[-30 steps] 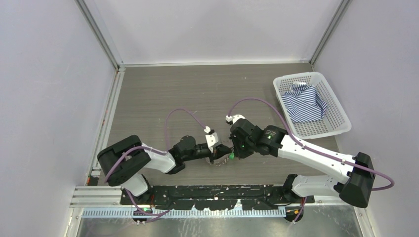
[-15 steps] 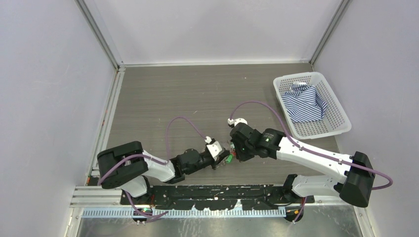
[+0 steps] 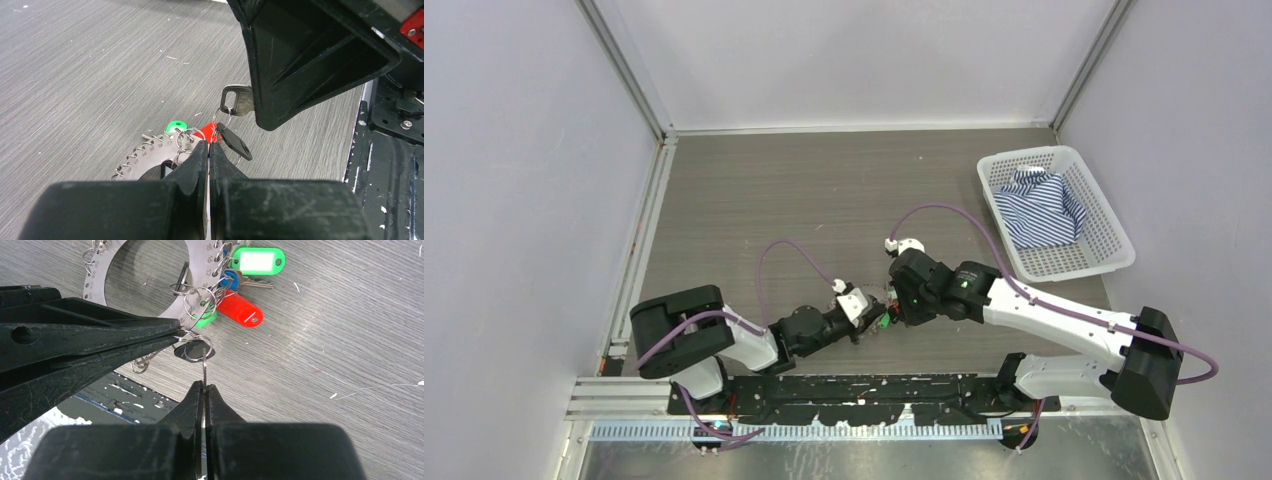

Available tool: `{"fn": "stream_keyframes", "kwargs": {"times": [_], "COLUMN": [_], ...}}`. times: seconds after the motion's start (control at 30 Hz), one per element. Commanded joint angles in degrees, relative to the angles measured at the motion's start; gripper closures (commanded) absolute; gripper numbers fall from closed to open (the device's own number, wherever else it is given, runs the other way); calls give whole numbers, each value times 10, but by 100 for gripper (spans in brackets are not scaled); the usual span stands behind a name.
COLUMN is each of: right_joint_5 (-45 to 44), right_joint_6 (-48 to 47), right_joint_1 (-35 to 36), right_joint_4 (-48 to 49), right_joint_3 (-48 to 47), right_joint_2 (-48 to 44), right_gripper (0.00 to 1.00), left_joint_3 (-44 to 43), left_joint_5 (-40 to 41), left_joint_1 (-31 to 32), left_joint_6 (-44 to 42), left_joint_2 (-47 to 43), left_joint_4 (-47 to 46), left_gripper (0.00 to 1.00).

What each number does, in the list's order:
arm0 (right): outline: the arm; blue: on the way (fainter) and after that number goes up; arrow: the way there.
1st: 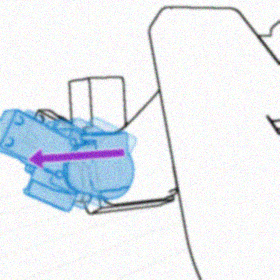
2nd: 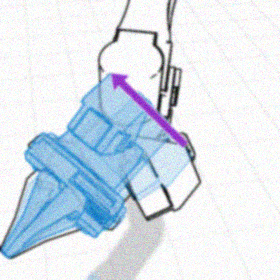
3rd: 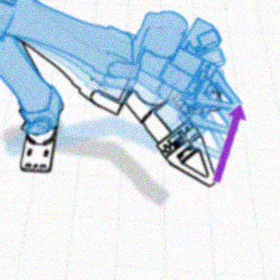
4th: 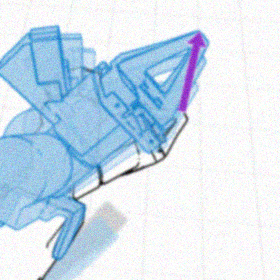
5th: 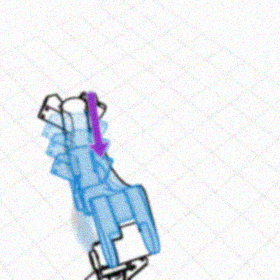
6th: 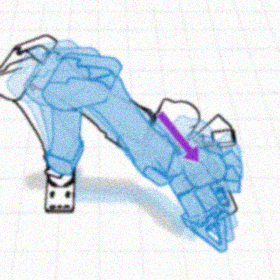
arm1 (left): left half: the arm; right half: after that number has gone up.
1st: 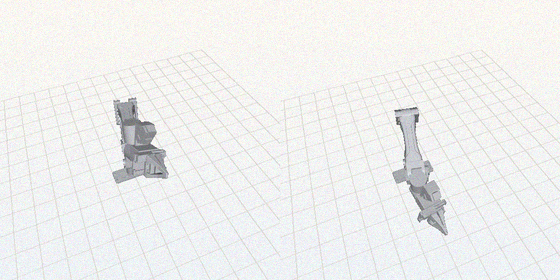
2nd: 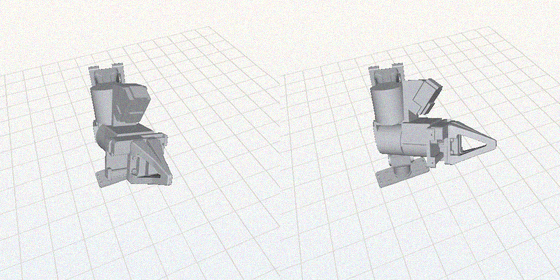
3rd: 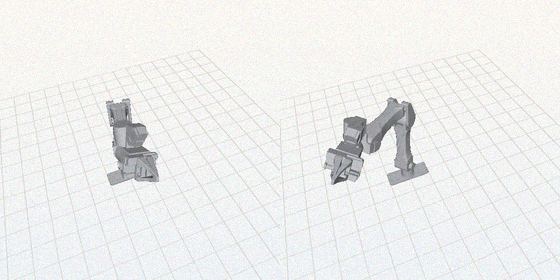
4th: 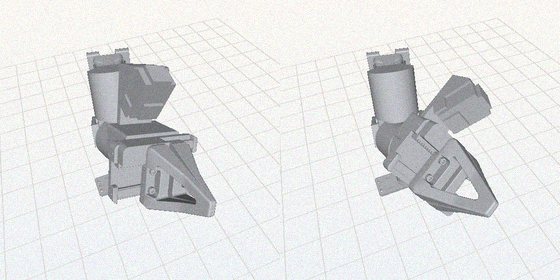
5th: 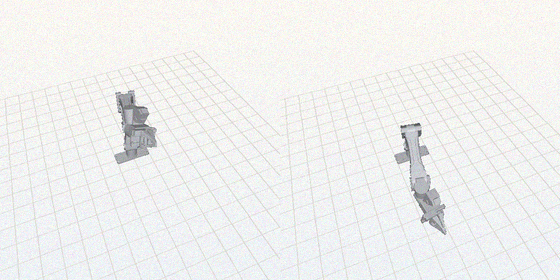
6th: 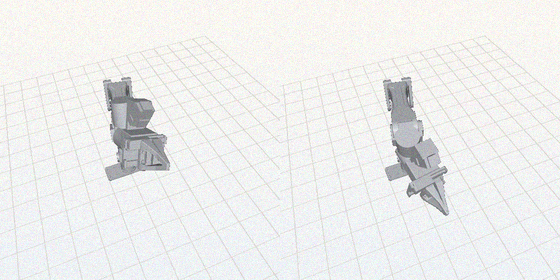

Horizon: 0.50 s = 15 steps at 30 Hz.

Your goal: Remove the keys from the keyring

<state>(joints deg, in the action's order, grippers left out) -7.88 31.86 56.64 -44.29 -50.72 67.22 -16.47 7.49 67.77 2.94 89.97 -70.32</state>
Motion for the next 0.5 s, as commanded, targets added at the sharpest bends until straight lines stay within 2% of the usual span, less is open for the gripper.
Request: {"fn": "stream_keyframes", "kwargs": {"times": [0.0,0.27,0.47], "right_joint_5": [-22,34,37], "right_joint_6": [15,61,73], "right_joint_1": [-2,-1,-1], "right_joint_4": [8,78,105], "right_joint_3": [10,58,78], "right_joint_2": [-22,-27,-16], "right_gripper": [99,99,99], "left_joint_3": [22,21,11], "left_joint_5": [34,63,73], "left_joint_1": [-3,1,4], "left_joint_6": [-26,-104,-135], "left_joint_2": [15,40,72], "left_joint_4": [-29,-87,-117], "left_gripper": [100,100,100]}}
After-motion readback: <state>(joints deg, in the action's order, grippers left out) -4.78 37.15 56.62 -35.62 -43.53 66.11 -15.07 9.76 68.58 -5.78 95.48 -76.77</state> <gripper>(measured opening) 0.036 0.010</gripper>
